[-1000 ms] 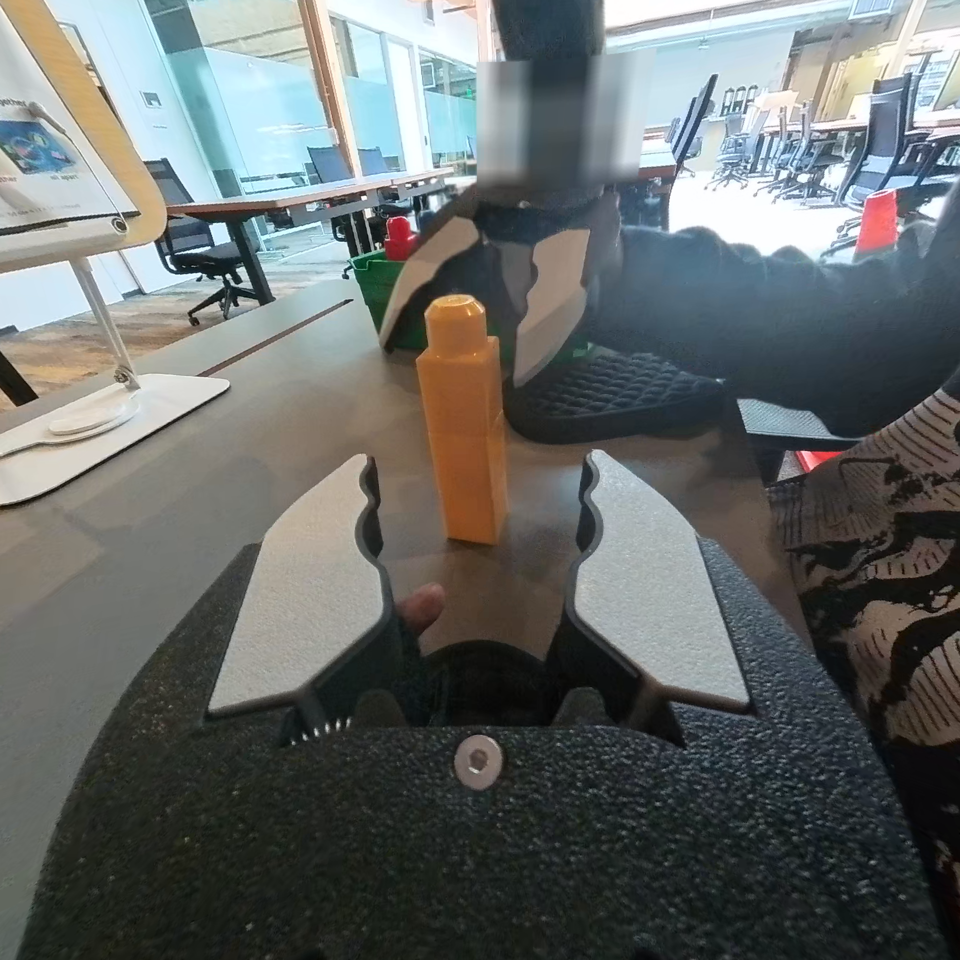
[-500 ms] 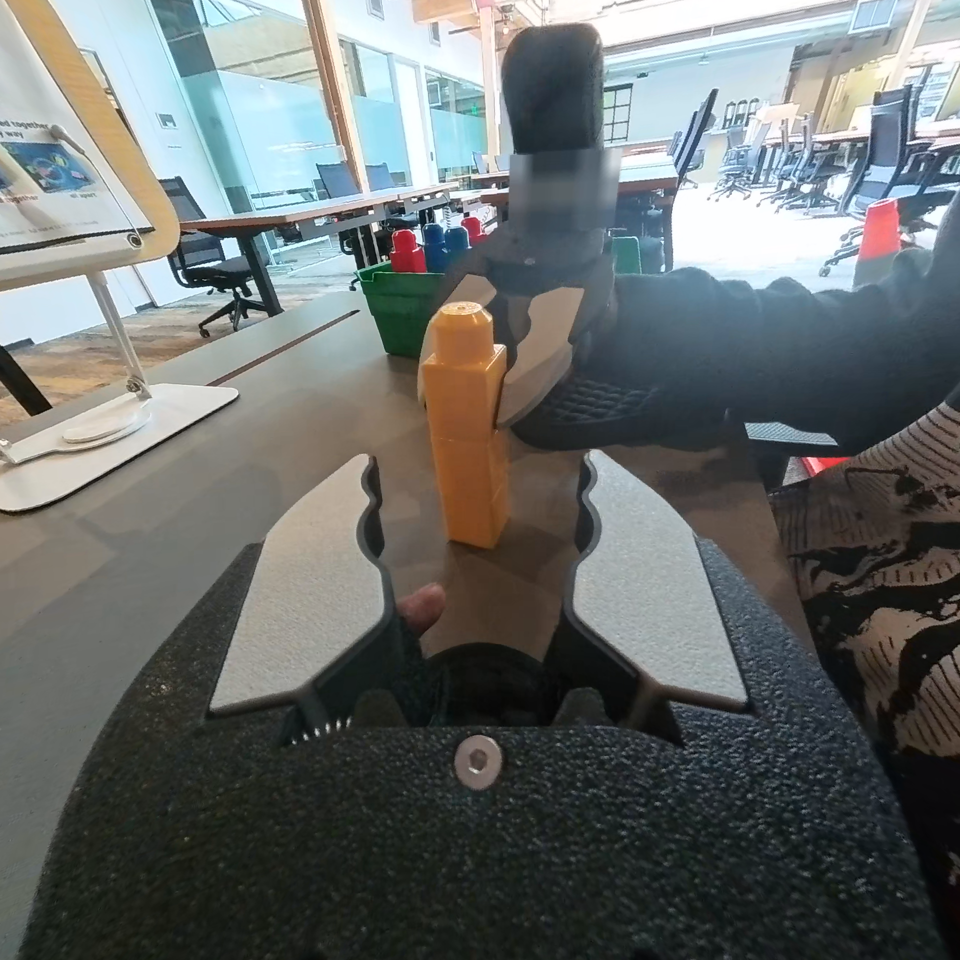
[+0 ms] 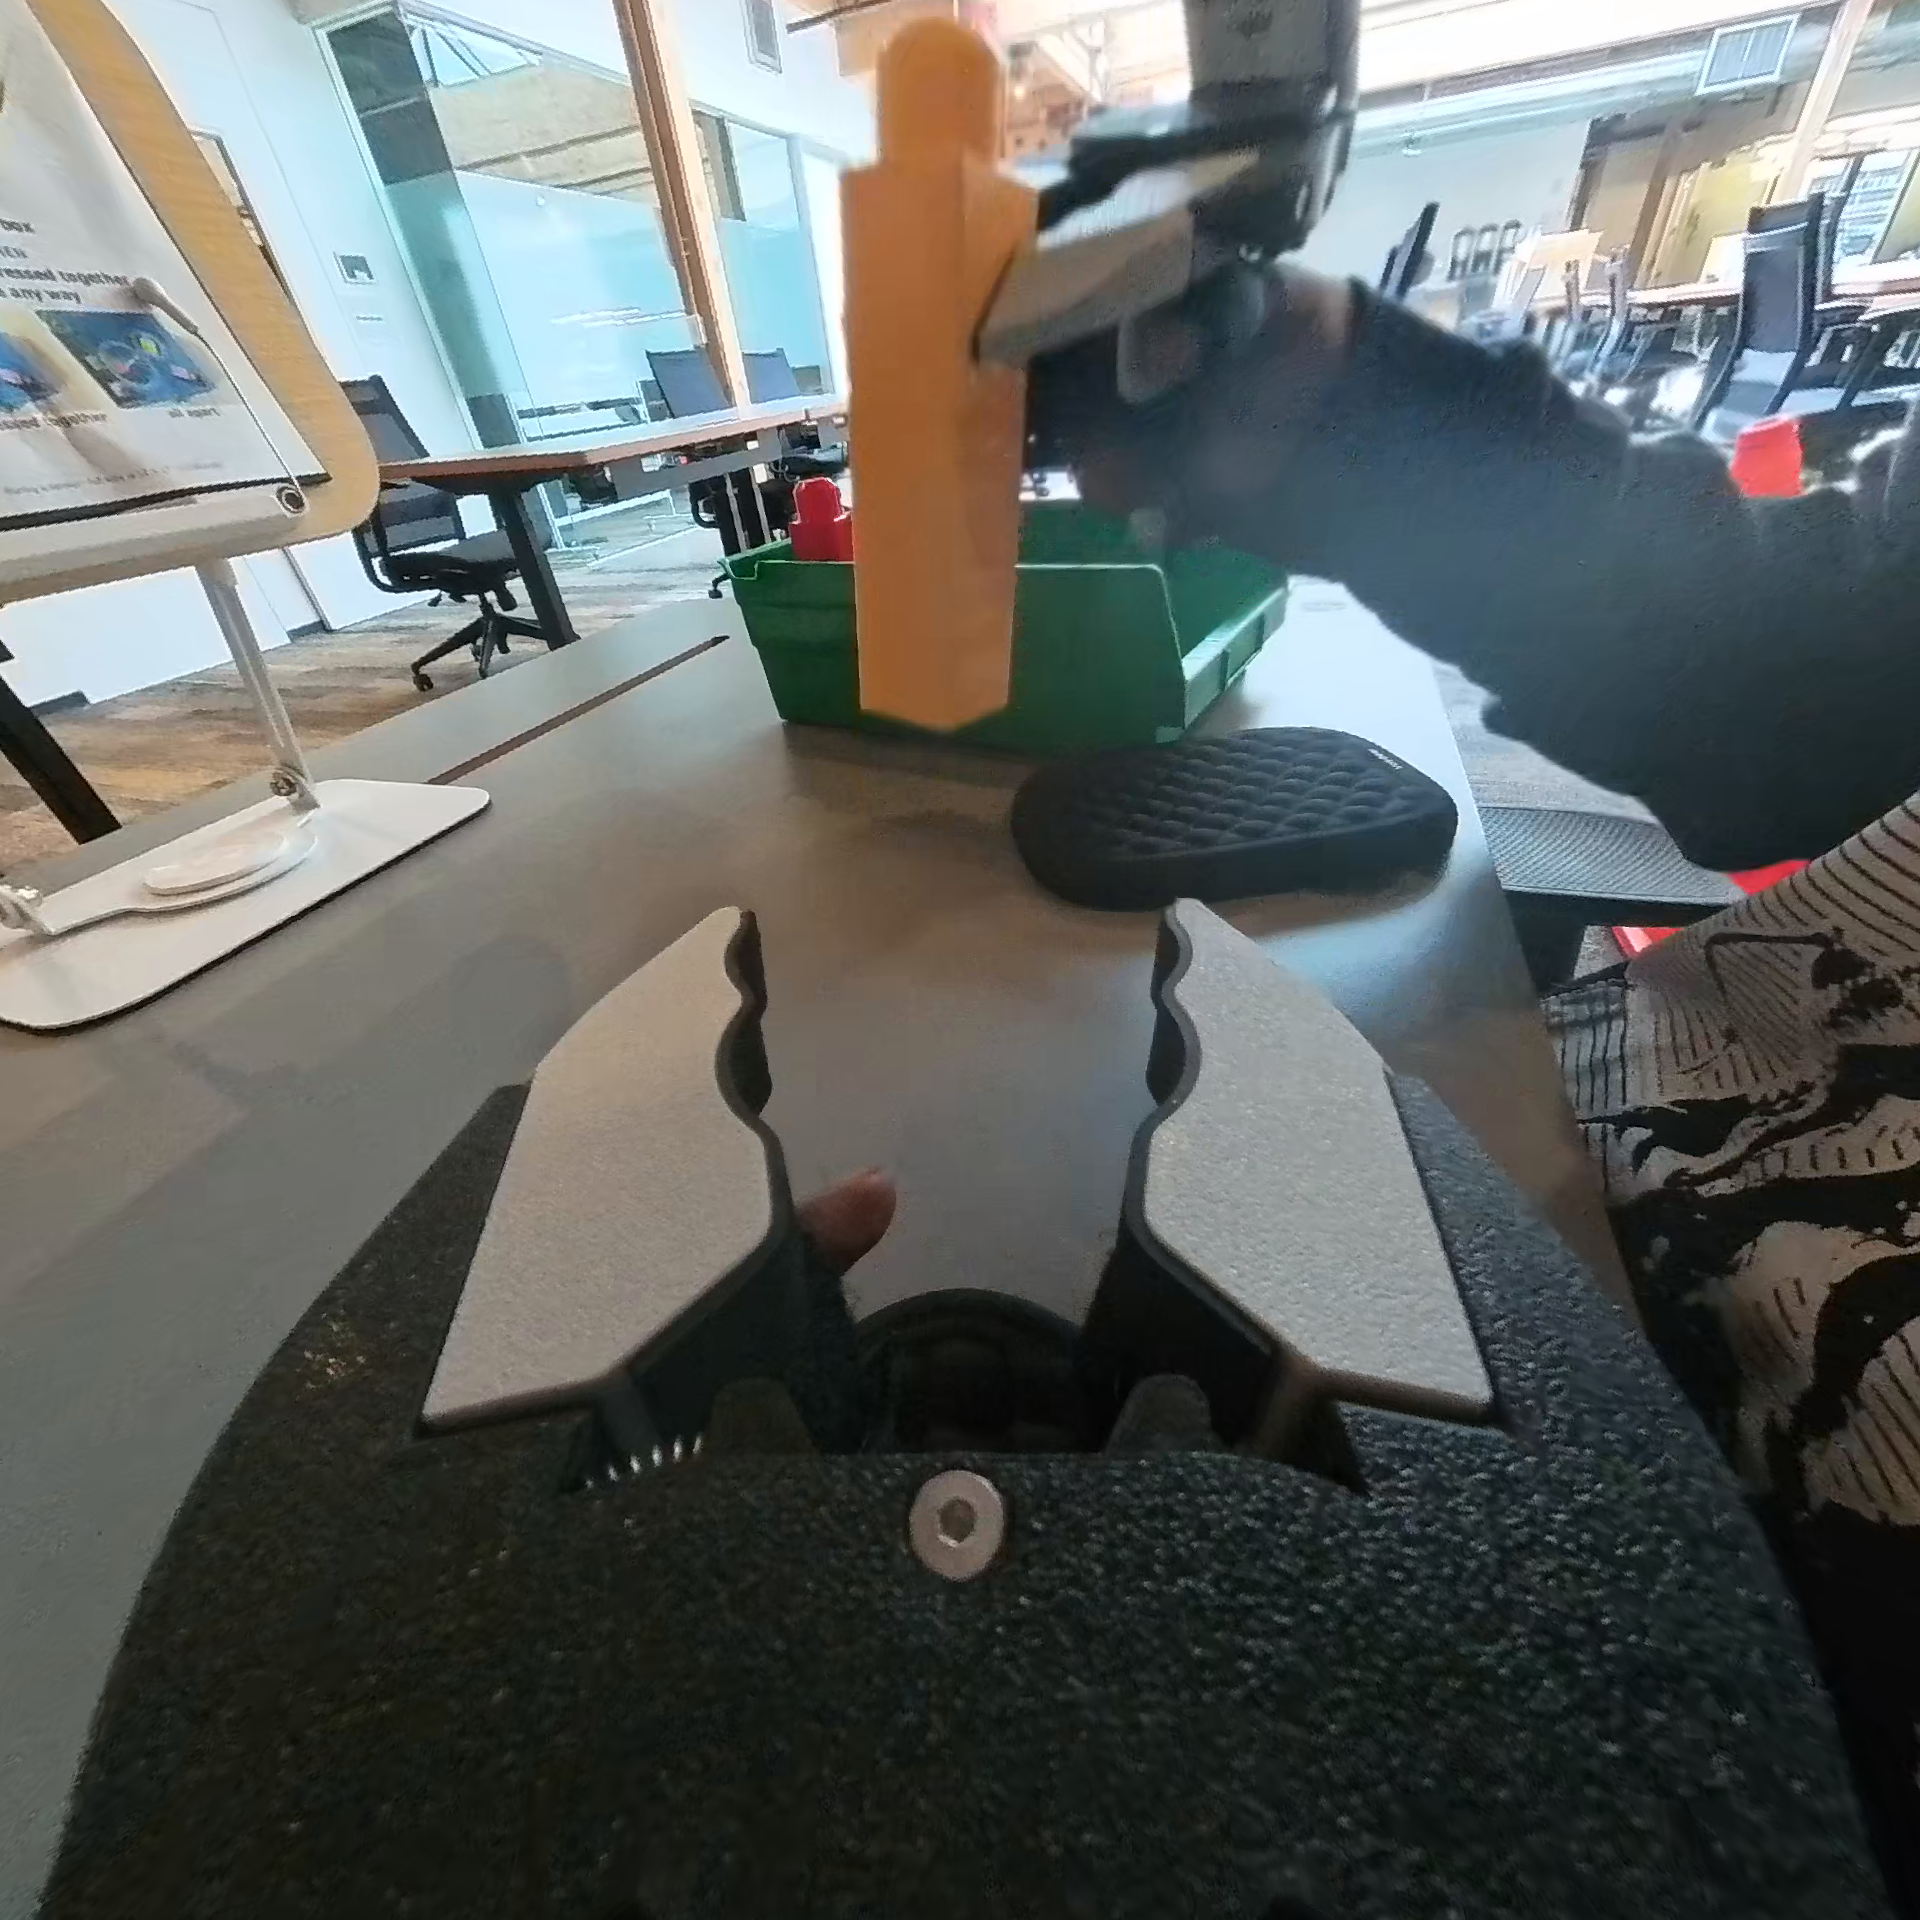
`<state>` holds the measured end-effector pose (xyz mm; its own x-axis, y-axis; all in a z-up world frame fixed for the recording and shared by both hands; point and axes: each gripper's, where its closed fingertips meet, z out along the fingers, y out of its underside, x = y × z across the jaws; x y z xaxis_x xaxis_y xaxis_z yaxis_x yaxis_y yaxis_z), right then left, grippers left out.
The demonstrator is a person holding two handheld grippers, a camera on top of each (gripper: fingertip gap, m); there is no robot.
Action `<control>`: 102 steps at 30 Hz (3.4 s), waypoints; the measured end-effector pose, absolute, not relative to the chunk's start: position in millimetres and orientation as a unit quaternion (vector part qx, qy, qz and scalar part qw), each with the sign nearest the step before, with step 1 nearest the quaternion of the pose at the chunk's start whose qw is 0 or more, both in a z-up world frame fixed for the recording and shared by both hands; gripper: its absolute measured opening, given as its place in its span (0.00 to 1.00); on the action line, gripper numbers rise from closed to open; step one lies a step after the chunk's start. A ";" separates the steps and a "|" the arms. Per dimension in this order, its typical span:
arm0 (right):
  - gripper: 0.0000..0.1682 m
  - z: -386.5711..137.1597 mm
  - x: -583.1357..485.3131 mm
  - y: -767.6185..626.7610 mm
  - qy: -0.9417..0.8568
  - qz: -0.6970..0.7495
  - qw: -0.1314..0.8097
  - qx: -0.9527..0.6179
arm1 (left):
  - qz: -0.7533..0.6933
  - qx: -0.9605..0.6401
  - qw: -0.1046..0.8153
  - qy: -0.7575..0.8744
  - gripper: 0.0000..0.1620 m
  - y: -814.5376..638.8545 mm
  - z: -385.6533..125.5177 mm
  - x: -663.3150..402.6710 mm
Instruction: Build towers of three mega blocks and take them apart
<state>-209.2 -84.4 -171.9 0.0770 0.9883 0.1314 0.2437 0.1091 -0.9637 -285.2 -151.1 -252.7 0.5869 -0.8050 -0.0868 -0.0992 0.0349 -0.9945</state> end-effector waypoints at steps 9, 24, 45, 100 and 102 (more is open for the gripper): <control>0.22 -112.6 -113.6 -21.5 -0.473 0.261 0.560 -0.628 | -0.281 -0.634 0.630 0.351 0.43 -150.5 -251.5 -286.6; 0.22 -136.4 22.4 57.8 -0.307 0.120 0.559 -0.761 | -0.277 -0.635 0.633 0.345 0.41 -149.0 -250.7 -287.9; 0.22 -257.5 67.9 95.3 -0.126 0.054 0.573 -0.808 | -0.273 -0.630 0.641 0.343 0.40 -149.3 -248.8 -289.6; 0.43 -267.6 -189.3 -52.6 -0.434 0.287 0.546 -0.657 | -0.230 -0.645 0.660 0.309 0.40 -167.9 -199.3 -332.0; 0.42 -271.9 -188.6 -51.4 -0.424 0.300 0.544 -0.659 | -0.181 -0.668 0.658 0.297 0.41 -170.0 -188.1 -358.4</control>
<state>-188.6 -51.4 -271.9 0.4611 0.8848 0.0664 0.2330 -0.0485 -0.9713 -358.4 -170.0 -188.1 0.7582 -0.6348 -0.1485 -0.1588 0.0411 -0.9865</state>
